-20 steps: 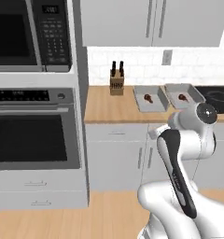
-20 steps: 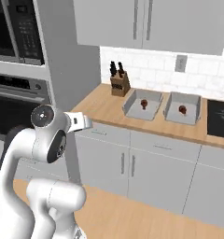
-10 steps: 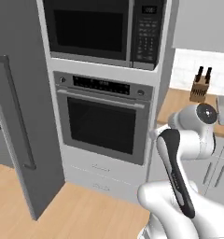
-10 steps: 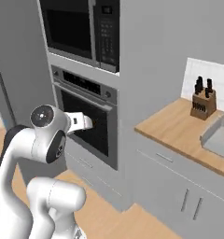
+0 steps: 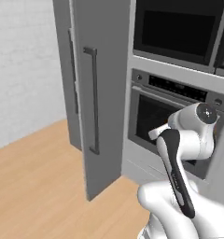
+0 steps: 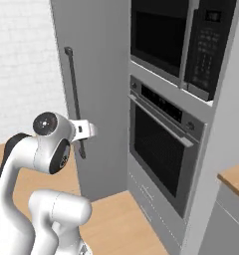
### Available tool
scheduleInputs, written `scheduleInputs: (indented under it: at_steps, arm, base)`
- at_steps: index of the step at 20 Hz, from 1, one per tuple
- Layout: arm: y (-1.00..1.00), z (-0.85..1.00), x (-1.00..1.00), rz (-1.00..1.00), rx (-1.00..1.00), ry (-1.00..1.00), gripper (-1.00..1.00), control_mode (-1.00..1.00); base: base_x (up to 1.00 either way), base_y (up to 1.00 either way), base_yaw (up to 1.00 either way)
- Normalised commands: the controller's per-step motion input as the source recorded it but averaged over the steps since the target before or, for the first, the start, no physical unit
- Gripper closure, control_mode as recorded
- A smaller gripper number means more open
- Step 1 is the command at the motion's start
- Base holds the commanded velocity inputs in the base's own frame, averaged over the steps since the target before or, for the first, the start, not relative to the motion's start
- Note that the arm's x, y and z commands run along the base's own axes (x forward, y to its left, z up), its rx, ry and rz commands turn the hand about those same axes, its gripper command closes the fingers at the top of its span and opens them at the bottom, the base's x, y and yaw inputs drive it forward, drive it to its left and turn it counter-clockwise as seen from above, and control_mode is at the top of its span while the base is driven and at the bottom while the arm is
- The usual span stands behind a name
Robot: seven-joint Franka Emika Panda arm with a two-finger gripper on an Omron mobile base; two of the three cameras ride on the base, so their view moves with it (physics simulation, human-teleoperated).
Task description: Place one squash and one chicken drumstick in each tupperware on the nearby counter, to pack two identical lunches.
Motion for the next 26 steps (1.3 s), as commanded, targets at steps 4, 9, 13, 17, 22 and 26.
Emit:
scheduleInputs:
  at_steps: [4, 9, 13, 17, 22, 26]
  arm:
    - [0.00, 0.00, 0.00, 0.00, 0.00, 0.00, -1.00, 1.00]
    - [0.00, 0.00, 0.00, 0.00, 0.00, 0.00, -1.00, 1.00]
    - [0.00, 0.00, 0.00, 0.00, 0.00, 0.00, -1.00, 1.00]
    - [0.00, 0.00, 0.00, 0.00, 0.00, 0.00, -1.00, 1.00]
    - [0.00, 0.00, 0.00, 0.00, 0.00, 0.00, -1.00, 1.00]
    - [0.00, 0.00, 0.00, 0.00, 0.00, 0.00, -1.00, 1.00]
  base:
    - [0.16, 1.00, 0.45]
    - [0.45, 1.00, 0.31]
    - [0.76, 1.00, 0.24]
    - [1.00, 1.00, 0.10]
    - [1.00, 1.00, 0.06]
    - [1.00, 1.00, 0.04]
